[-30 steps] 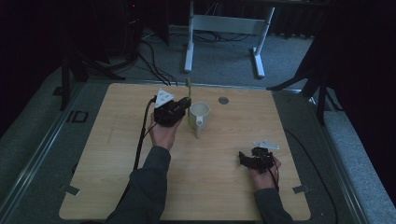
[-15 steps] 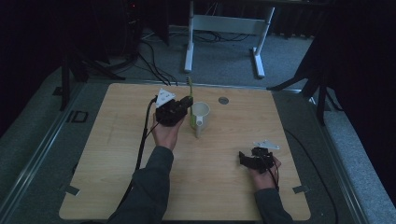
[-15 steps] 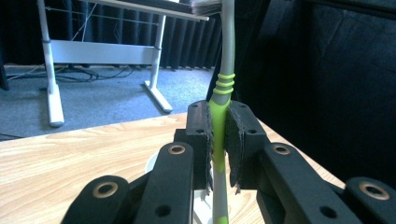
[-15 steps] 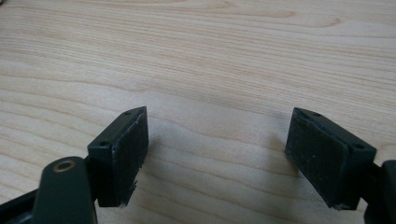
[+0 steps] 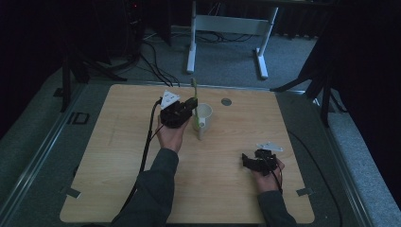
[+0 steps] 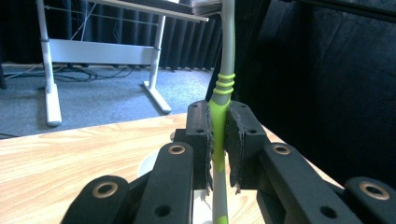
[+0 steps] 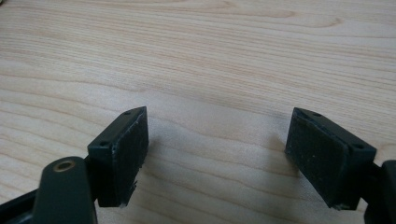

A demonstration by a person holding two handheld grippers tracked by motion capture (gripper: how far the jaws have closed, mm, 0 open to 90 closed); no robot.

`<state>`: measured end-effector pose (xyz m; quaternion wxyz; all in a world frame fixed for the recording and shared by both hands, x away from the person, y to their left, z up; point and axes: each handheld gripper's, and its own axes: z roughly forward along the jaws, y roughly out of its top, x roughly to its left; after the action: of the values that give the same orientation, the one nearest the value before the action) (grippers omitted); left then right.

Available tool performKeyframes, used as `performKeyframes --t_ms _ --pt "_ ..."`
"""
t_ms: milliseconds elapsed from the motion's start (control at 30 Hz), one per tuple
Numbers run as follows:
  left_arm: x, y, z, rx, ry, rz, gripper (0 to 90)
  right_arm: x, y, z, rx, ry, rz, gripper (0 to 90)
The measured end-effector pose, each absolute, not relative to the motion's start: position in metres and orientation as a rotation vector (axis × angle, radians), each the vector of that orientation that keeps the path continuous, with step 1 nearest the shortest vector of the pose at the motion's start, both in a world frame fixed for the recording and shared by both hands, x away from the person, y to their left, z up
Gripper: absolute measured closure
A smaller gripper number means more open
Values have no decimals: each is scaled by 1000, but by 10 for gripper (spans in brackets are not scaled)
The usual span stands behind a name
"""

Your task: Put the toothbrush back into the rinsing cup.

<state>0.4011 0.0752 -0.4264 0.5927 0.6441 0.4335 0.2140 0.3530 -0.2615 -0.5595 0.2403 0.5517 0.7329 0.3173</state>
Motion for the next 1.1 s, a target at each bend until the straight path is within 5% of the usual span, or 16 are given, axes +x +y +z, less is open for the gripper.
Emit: performKeyframes --t_ms 1100 --pt "408 61 -436 1521 1002 569 800 353 -262 -560 1506 2007 868 209"
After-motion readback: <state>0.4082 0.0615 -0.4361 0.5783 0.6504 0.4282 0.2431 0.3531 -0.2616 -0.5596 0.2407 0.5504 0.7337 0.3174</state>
